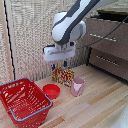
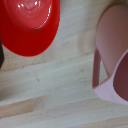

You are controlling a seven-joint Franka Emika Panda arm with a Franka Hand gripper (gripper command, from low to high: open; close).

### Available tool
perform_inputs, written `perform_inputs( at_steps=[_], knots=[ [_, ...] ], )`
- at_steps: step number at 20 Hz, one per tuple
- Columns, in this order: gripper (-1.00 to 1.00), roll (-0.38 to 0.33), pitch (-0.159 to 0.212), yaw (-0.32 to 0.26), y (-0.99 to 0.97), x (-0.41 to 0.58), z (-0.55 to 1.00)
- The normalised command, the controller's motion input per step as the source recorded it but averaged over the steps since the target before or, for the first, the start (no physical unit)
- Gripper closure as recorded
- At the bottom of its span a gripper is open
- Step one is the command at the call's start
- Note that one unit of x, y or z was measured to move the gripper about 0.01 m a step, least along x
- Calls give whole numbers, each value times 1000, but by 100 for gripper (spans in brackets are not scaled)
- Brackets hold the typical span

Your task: Move your gripper in the direction of the red bowl and clutch it softly. Cautiously raise the red bowl up from the surface. Hover the red bowl above the basket and gently bring it down inside. Let go of the gripper's grasp when the red bowl is within the basket.

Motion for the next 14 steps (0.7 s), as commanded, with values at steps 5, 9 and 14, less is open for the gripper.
perform_inputs(
  at_steps=[5, 9, 14],
  knots=[
    [-100, -28, 29, 0, 171, -113, -524],
    [-100, -2, 24, 0, 102, -91, -531],
    [-100, -1, 3, 0, 120, -67, -499]
  ],
)
